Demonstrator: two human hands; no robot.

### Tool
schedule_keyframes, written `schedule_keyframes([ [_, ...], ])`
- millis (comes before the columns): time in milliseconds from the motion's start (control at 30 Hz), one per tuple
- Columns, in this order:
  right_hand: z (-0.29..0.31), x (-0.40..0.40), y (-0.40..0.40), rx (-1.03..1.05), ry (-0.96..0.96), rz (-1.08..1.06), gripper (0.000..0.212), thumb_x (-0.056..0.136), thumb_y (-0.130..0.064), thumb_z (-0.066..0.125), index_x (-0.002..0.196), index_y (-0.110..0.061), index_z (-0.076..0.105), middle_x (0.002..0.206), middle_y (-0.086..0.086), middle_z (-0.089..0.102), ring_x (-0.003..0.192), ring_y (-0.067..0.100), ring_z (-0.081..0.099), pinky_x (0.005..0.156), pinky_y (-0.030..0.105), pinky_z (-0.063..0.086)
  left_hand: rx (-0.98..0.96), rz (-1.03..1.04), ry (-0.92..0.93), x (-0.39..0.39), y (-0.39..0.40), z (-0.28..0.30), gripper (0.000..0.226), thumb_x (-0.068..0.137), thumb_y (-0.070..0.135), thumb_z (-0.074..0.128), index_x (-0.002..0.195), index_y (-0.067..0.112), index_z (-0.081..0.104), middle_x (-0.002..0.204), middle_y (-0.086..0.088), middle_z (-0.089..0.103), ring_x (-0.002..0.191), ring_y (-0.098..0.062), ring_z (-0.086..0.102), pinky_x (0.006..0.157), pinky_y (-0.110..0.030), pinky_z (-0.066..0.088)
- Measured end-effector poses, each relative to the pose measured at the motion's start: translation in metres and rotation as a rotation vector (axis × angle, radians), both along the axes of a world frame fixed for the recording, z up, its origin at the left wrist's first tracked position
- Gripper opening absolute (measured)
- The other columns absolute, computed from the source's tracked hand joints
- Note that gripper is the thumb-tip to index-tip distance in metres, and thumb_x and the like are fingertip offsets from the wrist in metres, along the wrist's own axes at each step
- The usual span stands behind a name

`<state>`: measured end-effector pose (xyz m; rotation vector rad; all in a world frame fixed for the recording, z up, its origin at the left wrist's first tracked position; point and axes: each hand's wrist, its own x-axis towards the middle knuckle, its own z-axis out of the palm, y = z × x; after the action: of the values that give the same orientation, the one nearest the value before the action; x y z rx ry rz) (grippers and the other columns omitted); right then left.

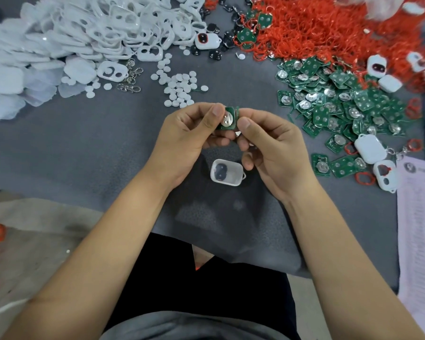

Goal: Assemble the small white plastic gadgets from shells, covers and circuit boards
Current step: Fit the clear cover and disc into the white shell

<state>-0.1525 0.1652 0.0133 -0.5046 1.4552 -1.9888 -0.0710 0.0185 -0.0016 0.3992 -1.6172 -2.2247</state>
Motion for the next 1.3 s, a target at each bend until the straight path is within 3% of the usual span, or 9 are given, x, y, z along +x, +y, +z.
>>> schedule_keyframes([
  [167, 0.001, -0.006, 0.004, 0.054, 0.089, -0.156, 0.007, 0.101, -0.008, 0.056, 0.100, -0.010, 0.063, 0.092, 0.003, 0.065, 0.068, 0.015, 0.055, 0.041, 0.025, 0.043, 0.037, -0.004, 0.037, 0.000, -0.002, -0.003, 0.017, 0.105, 0.020, 0.059, 0.106, 0.020, 0.076, 0.098, 0.002, 0.078, 0.091, -0.015, 0.076, 0.077, -0.021, 0.059],
  [333, -0.003, -0.012, 0.009, 0.144, 0.323, -0.318, 0.007, 0.102, -0.005, 0.058, 0.103, -0.009, 0.063, 0.084, 0.004, 0.069, 0.068, 0.018, 0.065, 0.040, 0.026, 0.048, 0.027, -0.019, 0.038, -0.001, -0.002, -0.006, 0.017, 0.104, 0.021, 0.061, 0.106, 0.026, 0.078, 0.102, 0.002, 0.078, 0.095, -0.018, 0.076, 0.080, -0.022, 0.059],
  [467, -0.005, -0.013, 0.010, 0.190, 0.317, -0.324, 0.004, 0.100, -0.007, 0.062, 0.100, -0.010, 0.062, 0.086, 0.006, 0.076, 0.070, 0.021, 0.072, 0.044, 0.030, 0.053, 0.008, -0.023, 0.030, -0.001, -0.003, -0.007, 0.015, 0.099, 0.030, 0.066, 0.106, 0.028, 0.079, 0.102, 0.000, 0.078, 0.095, -0.018, 0.077, 0.080, -0.022, 0.059],
  [633, -0.009, -0.013, 0.010, 0.339, 0.465, -0.423, 0.009, 0.095, -0.008, 0.066, 0.094, -0.017, 0.064, 0.081, 0.000, 0.072, 0.055, 0.015, 0.062, 0.041, 0.026, 0.048, -0.045, -0.014, 0.016, 0.000, -0.001, -0.006, 0.015, 0.100, 0.031, 0.065, 0.106, 0.031, 0.079, 0.103, 0.001, 0.078, 0.095, -0.020, 0.077, 0.080, -0.022, 0.059],
  [700, -0.012, -0.015, 0.010, 0.447, 0.534, -0.512, 0.010, 0.093, -0.009, 0.066, 0.093, -0.018, 0.067, 0.078, -0.005, 0.067, 0.059, 0.012, 0.061, 0.050, 0.029, 0.051, -0.075, -0.013, 0.013, 0.000, 0.000, -0.006, 0.015, 0.104, 0.025, 0.062, 0.109, 0.026, 0.076, 0.104, 0.000, 0.078, 0.097, -0.021, 0.077, 0.081, -0.023, 0.060],
  [833, -0.016, -0.020, 0.016, 0.583, 0.606, -0.628, 0.017, 0.089, -0.005, 0.064, 0.097, -0.017, 0.073, 0.078, -0.011, 0.066, 0.066, 0.001, 0.057, 0.066, 0.009, 0.040, -0.172, -0.024, 0.002, 0.001, 0.003, -0.006, 0.017, 0.107, 0.015, 0.057, 0.117, 0.013, 0.071, 0.106, -0.001, 0.078, 0.098, -0.023, 0.077, 0.082, -0.024, 0.060],
  [1000, -0.012, -0.016, 0.013, 0.534, 0.756, -0.633, 0.017, 0.092, -0.006, 0.065, 0.099, -0.016, 0.077, 0.098, -0.002, 0.070, 0.067, 0.004, 0.055, 0.069, 0.015, 0.042, -0.208, -0.026, -0.005, 0.003, 0.004, -0.004, 0.021, 0.108, 0.014, 0.055, 0.122, 0.014, 0.070, 0.111, 0.000, 0.078, 0.103, -0.021, 0.077, 0.083, -0.022, 0.059],
  [1167, -0.008, -0.002, 0.005, 0.316, 0.793, -0.307, 0.023, 0.095, -0.006, 0.065, 0.116, -0.012, 0.070, 0.095, -0.002, 0.069, 0.065, 0.018, 0.060, 0.062, 0.019, 0.044, -0.249, 0.009, -0.034, 0.003, 0.004, -0.003, 0.025, 0.109, 0.011, 0.053, 0.126, 0.013, 0.070, 0.113, -0.002, 0.078, 0.103, -0.021, 0.077, 0.083, -0.025, 0.060],
  [1300, -0.008, -0.002, 0.005, 0.361, 0.962, -0.207, 0.037, 0.088, -0.004, 0.073, 0.123, -0.016, 0.070, 0.103, -0.005, 0.064, 0.073, 0.002, 0.055, 0.067, 0.016, 0.043, -0.279, 0.075, -0.064, 0.004, 0.003, -0.001, 0.020, 0.107, 0.008, 0.056, 0.123, 0.008, 0.068, 0.103, -0.001, 0.078, 0.086, -0.016, 0.076, 0.072, -0.028, 0.061],
])
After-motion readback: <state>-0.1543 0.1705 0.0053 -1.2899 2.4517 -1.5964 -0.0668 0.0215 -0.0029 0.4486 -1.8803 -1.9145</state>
